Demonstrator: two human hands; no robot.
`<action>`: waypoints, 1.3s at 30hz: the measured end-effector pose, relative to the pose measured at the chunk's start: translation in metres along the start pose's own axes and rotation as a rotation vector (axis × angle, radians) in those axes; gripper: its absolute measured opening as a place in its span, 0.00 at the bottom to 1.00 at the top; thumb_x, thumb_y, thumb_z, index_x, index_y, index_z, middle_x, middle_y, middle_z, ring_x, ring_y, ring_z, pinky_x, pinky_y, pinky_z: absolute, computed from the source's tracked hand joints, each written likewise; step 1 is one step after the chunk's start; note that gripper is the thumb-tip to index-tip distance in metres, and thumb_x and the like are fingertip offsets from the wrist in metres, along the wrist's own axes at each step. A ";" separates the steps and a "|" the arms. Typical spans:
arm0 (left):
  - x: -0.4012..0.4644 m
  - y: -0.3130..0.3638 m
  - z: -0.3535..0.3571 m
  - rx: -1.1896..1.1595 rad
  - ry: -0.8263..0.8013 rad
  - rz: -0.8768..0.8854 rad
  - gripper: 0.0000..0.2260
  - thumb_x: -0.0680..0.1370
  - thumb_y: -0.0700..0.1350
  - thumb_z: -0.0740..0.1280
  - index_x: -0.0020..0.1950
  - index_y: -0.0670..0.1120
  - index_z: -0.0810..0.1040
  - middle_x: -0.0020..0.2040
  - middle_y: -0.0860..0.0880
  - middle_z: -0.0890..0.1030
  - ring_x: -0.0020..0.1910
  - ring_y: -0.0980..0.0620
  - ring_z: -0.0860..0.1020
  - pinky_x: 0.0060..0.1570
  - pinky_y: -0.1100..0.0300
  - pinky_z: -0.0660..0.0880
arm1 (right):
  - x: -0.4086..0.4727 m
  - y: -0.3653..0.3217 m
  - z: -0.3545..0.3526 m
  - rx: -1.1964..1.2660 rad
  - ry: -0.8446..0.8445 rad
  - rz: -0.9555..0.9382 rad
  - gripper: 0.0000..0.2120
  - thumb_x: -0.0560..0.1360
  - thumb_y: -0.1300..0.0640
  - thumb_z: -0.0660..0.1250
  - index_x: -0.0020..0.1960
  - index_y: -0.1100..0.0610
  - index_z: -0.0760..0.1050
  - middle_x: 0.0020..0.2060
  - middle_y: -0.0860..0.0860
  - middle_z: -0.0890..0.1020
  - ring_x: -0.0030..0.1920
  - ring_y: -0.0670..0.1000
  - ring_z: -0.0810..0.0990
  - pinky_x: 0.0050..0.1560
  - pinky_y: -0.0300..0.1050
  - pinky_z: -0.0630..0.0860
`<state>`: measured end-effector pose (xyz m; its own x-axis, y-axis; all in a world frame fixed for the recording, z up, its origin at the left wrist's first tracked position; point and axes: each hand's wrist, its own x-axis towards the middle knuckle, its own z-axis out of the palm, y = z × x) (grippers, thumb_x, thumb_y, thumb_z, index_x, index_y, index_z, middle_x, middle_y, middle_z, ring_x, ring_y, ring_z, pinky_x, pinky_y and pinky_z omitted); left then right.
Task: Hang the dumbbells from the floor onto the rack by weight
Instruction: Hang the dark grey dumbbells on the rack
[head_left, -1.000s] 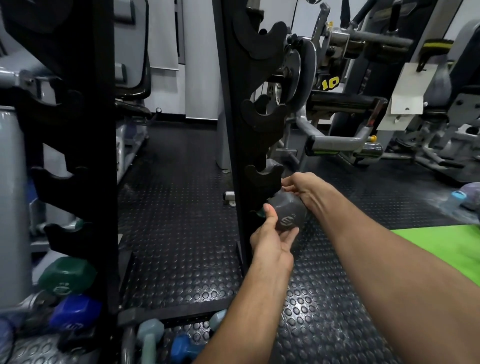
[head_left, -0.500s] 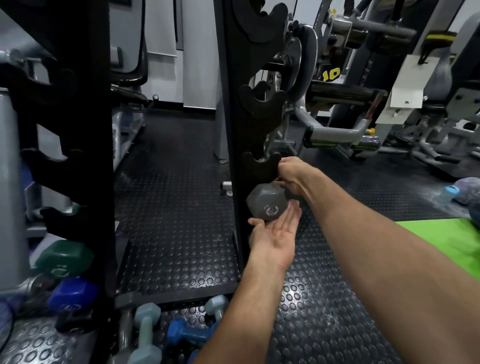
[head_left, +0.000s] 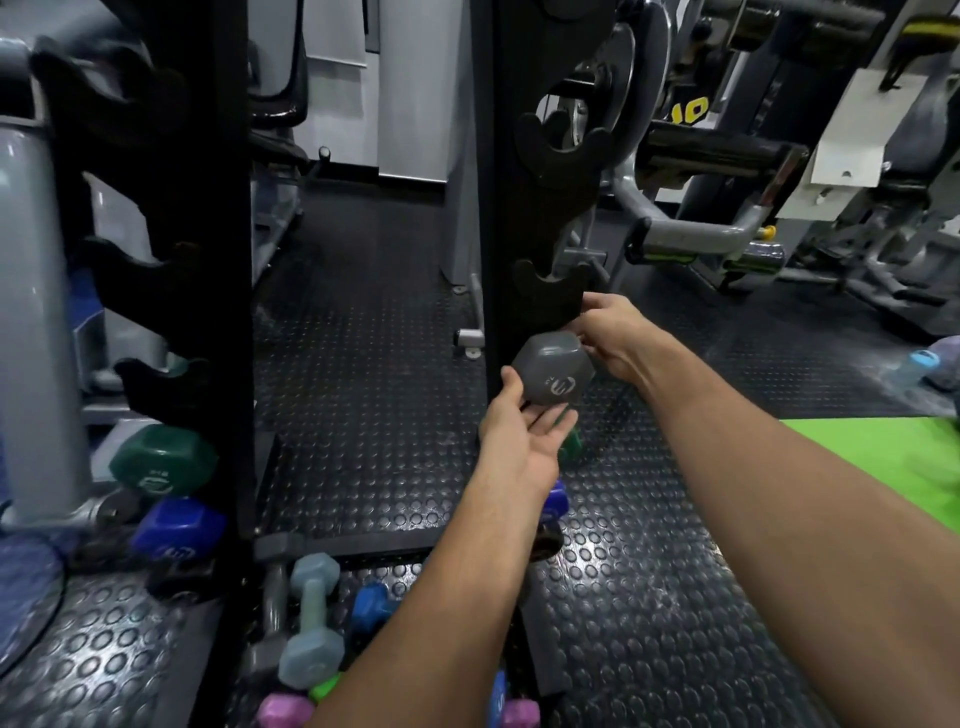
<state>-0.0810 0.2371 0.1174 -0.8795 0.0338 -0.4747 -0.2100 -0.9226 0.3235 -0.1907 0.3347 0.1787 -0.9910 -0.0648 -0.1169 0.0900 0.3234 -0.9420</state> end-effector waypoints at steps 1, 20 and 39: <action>-0.002 0.000 -0.002 0.021 -0.010 0.010 0.27 0.82 0.54 0.66 0.72 0.36 0.71 0.67 0.32 0.75 0.70 0.34 0.73 0.67 0.40 0.72 | -0.006 0.001 -0.001 -0.001 0.005 -0.004 0.14 0.75 0.74 0.65 0.55 0.61 0.81 0.35 0.54 0.81 0.26 0.46 0.74 0.24 0.37 0.69; 0.001 0.009 -0.176 0.703 0.278 0.112 0.24 0.80 0.62 0.66 0.66 0.45 0.77 0.60 0.45 0.82 0.60 0.46 0.81 0.62 0.45 0.79 | -0.118 0.230 0.068 0.159 0.260 0.395 0.04 0.78 0.58 0.68 0.45 0.53 0.79 0.37 0.51 0.80 0.38 0.51 0.78 0.42 0.47 0.74; -0.009 0.090 -0.375 0.936 0.789 0.290 0.20 0.67 0.64 0.68 0.35 0.47 0.79 0.43 0.39 0.85 0.46 0.39 0.83 0.54 0.43 0.80 | -0.148 0.275 0.271 -0.471 -0.386 0.232 0.15 0.76 0.48 0.72 0.58 0.55 0.84 0.53 0.52 0.86 0.55 0.52 0.82 0.59 0.48 0.78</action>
<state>0.0682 0.0092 -0.1562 -0.5171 -0.6611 -0.5437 -0.5581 -0.2212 0.7997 0.0071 0.1773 -0.1482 -0.8366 -0.2495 -0.4876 0.1573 0.7433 -0.6502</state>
